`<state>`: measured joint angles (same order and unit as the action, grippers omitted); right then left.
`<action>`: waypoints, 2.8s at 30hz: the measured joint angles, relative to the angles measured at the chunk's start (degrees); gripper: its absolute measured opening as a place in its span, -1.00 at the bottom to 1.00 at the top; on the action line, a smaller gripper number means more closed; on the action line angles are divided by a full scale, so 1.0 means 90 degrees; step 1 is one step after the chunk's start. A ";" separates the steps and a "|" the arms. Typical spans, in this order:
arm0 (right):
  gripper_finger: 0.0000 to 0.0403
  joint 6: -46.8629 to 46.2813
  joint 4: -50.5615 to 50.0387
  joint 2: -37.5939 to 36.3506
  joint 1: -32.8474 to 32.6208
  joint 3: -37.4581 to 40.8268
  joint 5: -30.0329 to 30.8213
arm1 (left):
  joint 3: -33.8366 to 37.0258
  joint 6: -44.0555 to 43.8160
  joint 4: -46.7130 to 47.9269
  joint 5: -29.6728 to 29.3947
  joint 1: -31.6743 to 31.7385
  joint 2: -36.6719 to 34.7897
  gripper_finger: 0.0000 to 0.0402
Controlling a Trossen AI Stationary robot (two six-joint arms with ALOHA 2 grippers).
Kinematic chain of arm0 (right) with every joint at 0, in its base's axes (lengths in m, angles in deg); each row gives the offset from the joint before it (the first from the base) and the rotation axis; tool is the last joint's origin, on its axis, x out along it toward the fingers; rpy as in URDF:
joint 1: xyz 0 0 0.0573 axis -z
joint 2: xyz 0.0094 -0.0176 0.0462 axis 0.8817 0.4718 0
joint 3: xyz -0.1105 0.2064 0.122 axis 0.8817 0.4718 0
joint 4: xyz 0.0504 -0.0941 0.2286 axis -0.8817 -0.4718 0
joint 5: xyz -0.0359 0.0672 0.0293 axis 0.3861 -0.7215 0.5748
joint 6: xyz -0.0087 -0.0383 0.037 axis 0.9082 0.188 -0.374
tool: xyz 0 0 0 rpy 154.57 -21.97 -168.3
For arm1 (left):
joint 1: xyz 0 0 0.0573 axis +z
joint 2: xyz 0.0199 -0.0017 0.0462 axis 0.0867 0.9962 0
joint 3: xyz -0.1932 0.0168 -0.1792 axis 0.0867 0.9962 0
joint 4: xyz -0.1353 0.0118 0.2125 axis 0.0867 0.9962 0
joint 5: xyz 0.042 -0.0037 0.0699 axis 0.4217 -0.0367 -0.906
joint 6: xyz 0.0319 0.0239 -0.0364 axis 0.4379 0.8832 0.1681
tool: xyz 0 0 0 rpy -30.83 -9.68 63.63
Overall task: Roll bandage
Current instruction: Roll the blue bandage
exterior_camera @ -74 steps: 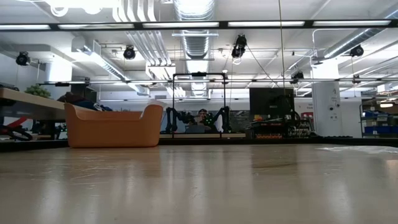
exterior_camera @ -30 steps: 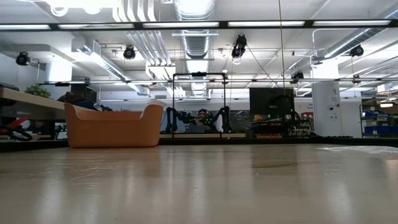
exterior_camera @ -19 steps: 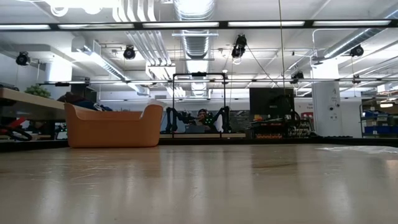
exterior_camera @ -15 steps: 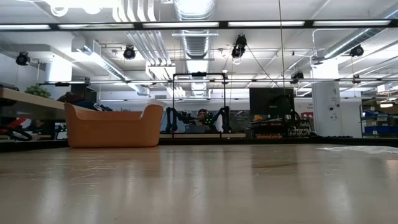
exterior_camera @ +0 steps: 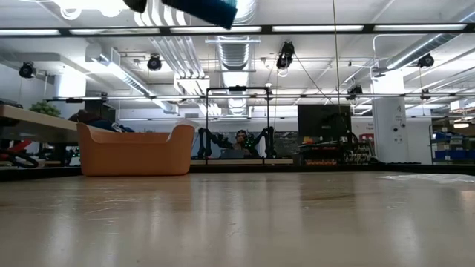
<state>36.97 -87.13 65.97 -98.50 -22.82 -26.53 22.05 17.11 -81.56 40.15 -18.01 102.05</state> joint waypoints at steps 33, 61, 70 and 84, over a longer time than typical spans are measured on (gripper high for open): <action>-1.00 -0.1245 -0.0831 0.0039 0.1250 0.1190 0.0682 | -0.3634 0.1084 0.1720 -0.0358 -0.2627 0.2769 -1.00; -0.05 -0.1291 -0.0466 0.0041 0.0860 0.1527 -0.0077 | -0.4269 0.1627 0.1060 -0.0295 -0.2496 0.2912 -1.00; 0.18 -0.0633 -0.0496 -0.0215 0.0295 0.1518 0.0910 | -0.4267 0.1139 0.0674 -0.0308 -0.2496 0.2909 -1.00; 0.07 -0.1041 -0.0077 -0.0344 -0.1498 0.2634 0.2982 | -0.3536 0.0700 -0.1072 0.0171 -0.2162 0.2890 -1.00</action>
<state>27.60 -87.82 62.87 -111.98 0.88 0.31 -9.77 23.42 -91.21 41.69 -37.47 128.06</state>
